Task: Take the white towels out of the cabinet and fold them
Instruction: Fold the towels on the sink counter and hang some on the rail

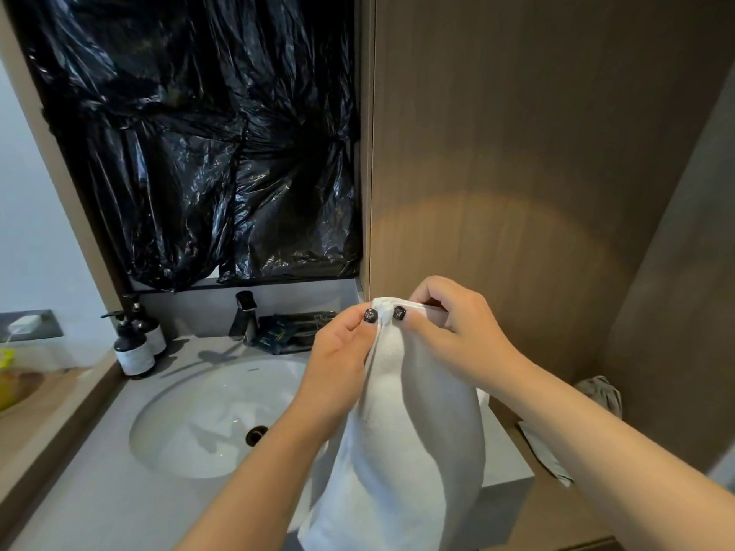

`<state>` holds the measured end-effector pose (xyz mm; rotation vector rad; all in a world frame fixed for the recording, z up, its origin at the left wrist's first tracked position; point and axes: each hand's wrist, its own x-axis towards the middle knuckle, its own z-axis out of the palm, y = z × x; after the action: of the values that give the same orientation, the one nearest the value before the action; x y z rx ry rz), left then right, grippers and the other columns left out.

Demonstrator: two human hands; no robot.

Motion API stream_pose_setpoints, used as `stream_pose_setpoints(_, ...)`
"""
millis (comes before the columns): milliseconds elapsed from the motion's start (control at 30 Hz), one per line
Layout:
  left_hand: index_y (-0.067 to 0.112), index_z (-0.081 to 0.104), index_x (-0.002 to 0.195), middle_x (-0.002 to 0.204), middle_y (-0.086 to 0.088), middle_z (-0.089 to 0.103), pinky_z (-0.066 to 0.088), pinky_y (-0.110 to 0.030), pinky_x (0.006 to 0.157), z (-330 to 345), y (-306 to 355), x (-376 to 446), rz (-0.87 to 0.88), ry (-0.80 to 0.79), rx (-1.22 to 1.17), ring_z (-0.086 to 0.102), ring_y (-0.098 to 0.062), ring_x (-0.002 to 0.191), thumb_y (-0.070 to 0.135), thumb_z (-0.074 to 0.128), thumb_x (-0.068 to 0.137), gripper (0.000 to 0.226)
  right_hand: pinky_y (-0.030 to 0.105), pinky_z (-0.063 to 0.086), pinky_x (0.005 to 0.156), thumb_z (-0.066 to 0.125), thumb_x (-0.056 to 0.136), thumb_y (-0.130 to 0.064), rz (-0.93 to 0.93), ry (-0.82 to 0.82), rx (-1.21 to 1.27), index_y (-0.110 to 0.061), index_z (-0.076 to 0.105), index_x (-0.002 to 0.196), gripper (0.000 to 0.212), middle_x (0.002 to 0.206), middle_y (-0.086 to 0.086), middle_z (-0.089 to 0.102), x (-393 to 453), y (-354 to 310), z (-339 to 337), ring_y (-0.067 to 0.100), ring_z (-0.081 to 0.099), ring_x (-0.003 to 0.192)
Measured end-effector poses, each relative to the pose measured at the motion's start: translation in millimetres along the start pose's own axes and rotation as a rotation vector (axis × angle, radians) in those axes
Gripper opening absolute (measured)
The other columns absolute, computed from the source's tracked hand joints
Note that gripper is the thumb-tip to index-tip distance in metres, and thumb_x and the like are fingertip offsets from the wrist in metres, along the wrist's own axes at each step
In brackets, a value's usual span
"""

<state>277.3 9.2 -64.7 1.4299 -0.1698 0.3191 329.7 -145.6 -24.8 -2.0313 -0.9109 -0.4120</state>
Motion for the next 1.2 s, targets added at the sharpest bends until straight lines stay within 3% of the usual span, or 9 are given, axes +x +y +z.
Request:
stream_pose_setpoints(200, 0.011, 0.063, 0.122, 0.110, -0.012, 0.073, 0.055, -0.039, 0.092, -5, -7, 5, 0.116, -0.077, 0.033, 0.069, -0.029, 0.104, 0.016, 0.059, 0.090, 0.032, 0.028, 0.036, 0.060, 0.072, 0.088, -0.015, 0.095, -0.019, 0.208, -0.001, 0.062, 0.077, 0.020, 0.071, 0.010, 0.060, 3, 0, -5, 0.023, 0.047, 0.063)
stream_pose_setpoints(267, 0.011, 0.065, 0.118, 0.108, -0.012, 0.074, 0.055, -0.034, 0.087, -7, -10, 10, 0.135, -0.060, 0.042, 0.069, -0.025, 0.099, 0.016, 0.060, 0.089, 0.029, 0.026, 0.035, 0.059, 0.070, 0.090, -0.016, 0.109, -0.149, 0.256, -0.003, 0.063, 0.076, 0.020, 0.067, 0.006, 0.057, 6, 6, -15, 0.014, 0.045, 0.061)
stream_pose_setpoints(400, 0.014, 0.068, 0.111, 0.101, -0.011, 0.075, 0.058, -0.034, 0.079, -14, -15, 21, 0.090, -0.001, -0.028, 0.071, -0.021, 0.089, 0.012, 0.066, 0.091, 0.020, 0.042, 0.035, 0.065, 0.063, 0.093, -0.037, 0.202, -0.546, 0.183, 0.004, 0.066, 0.089, 0.041, 0.086, 0.028, 0.060, 2, 33, -32, 0.029, 0.053, 0.072)
stream_pose_setpoints(533, 0.015, 0.069, 0.110, 0.102, -0.008, 0.076, 0.054, -0.041, 0.087, -30, -17, 37, 0.043, 0.115, -0.055, 0.071, -0.021, 0.092, -0.003, 0.049, 0.098, 0.030, 0.055, 0.049, 0.096, 0.059, 0.093, -0.045, 0.287, -0.715, 0.194, -0.009, 0.070, 0.114, 0.043, 0.114, 0.012, 0.069, -14, 58, -37, 0.033, 0.064, 0.105)
stream_pose_setpoints(667, 0.017, 0.070, 0.110, 0.101, -0.007, 0.076, 0.057, -0.036, 0.083, -42, -18, 50, 0.020, 0.179, -0.030, 0.071, -0.020, 0.093, -0.005, 0.046, 0.098, 0.035, 0.021, 0.045, 0.086, 0.055, 0.097, -0.042, 0.211, -0.781, -0.010, -0.053, 0.058, 0.111, 0.019, 0.114, -0.031, 0.061, -22, 66, -32, 0.001, 0.058, 0.105)
stream_pose_setpoints(767, 0.017, 0.068, 0.115, 0.104, -0.006, 0.076, 0.058, -0.035, 0.081, -47, -22, 58, 0.006, 0.194, 0.022, 0.072, -0.020, 0.094, -0.003, 0.047, 0.099, 0.034, 0.021, 0.038, 0.065, 0.052, 0.098, -0.041, 0.168, -0.703, -0.190, -0.049, 0.055, 0.079, 0.021, 0.078, -0.025, 0.059, -16, 70, -36, 0.004, 0.052, 0.069)
stream_pose_setpoints(933, 0.027, 0.071, 0.107, 0.098, -0.001, 0.077, 0.054, -0.031, 0.064, -55, -30, 73, -0.037, 0.292, 0.114, 0.070, -0.017, 0.083, 0.003, 0.050, 0.098, 0.033, 0.035, 0.047, 0.063, 0.050, 0.100, -0.036, 0.089, -0.412, -0.307, -0.018, 0.064, 0.094, 0.023, 0.083, 0.000, 0.065, 15, 72, -64, 0.019, 0.059, 0.070)
stream_pose_setpoints(1067, 0.027, 0.069, 0.107, 0.099, 0.003, 0.075, 0.054, -0.033, 0.070, -44, -43, 84, -0.072, 0.378, 0.139, 0.069, -0.018, 0.089, 0.007, 0.052, 0.096, 0.029, 0.014, 0.036, 0.069, 0.051, 0.098, -0.034, -0.244, -0.152, -0.501, -0.018, 0.071, 0.098, 0.026, 0.083, -0.005, 0.071, 41, 48, -74, 0.005, 0.055, 0.060)
stream_pose_setpoints(1200, 0.020, 0.062, 0.114, 0.106, -0.003, 0.069, 0.052, -0.039, 0.079, -36, -55, 89, -0.110, 0.402, 0.135, 0.066, -0.022, 0.095, 0.009, 0.049, 0.097, 0.024, 0.022, 0.030, 0.069, 0.062, 0.091, -0.032, -0.621, -0.080, -0.703, -0.013, 0.074, 0.081, 0.025, 0.064, -0.002, 0.068, 55, 30, -69, 0.010, 0.048, 0.050)
